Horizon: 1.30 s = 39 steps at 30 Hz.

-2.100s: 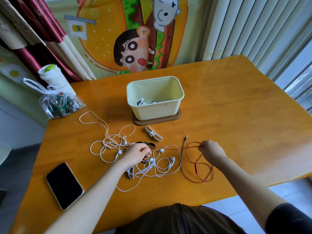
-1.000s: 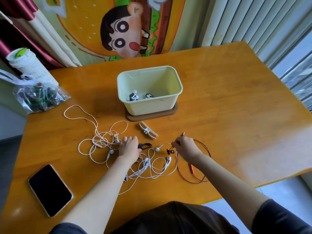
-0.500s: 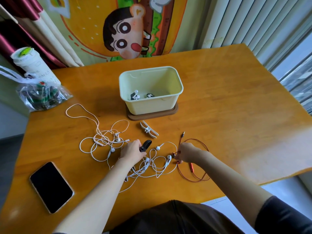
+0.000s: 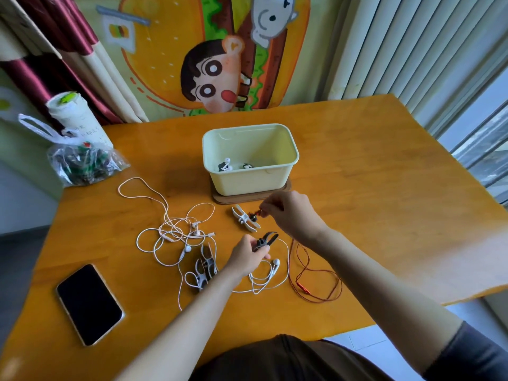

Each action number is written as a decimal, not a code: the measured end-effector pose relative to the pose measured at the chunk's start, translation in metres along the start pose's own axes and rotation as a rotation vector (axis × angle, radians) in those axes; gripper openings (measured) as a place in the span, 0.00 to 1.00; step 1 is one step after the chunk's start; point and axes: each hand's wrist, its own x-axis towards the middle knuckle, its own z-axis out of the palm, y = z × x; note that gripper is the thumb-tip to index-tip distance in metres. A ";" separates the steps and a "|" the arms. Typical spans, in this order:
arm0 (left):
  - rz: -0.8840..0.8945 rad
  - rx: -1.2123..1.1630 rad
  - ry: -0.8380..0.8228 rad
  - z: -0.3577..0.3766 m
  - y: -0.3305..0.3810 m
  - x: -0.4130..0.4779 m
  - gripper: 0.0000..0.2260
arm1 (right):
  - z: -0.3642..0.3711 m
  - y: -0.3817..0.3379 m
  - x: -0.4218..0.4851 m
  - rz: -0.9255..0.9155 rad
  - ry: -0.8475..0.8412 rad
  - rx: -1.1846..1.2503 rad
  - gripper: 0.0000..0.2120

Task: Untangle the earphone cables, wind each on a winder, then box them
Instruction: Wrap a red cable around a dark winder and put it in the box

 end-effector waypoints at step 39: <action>-0.150 -1.134 0.007 -0.005 0.048 -0.027 0.16 | 0.019 0.017 -0.029 0.118 0.167 0.210 0.03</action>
